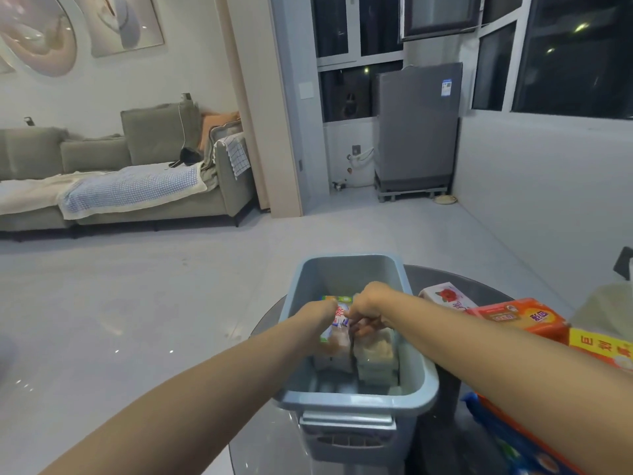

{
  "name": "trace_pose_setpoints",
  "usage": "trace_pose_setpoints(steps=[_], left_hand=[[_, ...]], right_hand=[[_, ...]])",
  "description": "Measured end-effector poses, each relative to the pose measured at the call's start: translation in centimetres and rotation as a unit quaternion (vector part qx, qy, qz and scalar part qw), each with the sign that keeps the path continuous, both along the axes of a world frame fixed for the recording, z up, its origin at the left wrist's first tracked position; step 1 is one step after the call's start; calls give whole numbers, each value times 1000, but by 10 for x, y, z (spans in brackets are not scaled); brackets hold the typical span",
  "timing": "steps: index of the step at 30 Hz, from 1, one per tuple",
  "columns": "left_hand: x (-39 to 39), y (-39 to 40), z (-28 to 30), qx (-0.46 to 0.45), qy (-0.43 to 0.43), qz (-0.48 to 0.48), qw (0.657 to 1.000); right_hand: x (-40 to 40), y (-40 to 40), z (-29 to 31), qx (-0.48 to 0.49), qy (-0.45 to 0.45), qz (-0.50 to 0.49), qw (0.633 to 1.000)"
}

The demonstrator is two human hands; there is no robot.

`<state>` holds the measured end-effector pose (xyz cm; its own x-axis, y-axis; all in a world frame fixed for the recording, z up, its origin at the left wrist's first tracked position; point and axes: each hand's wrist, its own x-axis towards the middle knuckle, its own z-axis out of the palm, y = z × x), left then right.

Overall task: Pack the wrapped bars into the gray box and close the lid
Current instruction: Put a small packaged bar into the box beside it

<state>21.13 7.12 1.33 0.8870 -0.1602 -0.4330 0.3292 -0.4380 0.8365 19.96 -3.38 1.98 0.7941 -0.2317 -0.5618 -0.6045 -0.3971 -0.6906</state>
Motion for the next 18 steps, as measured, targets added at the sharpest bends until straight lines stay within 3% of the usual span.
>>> trace_pose_setpoints(steps=[6,12,18], left_hand=[[-4,3,0,79,-137,-17,987],[-26,2,21,-51,-146,12,988],[-68,-14,47,-131,-222,-40,965]], right_hand=[[-23,2,17,92,-128,-46,986],[-65,-6,34,65,-297,-46,951],[-113,-28,34,38,-377,-62,923]])
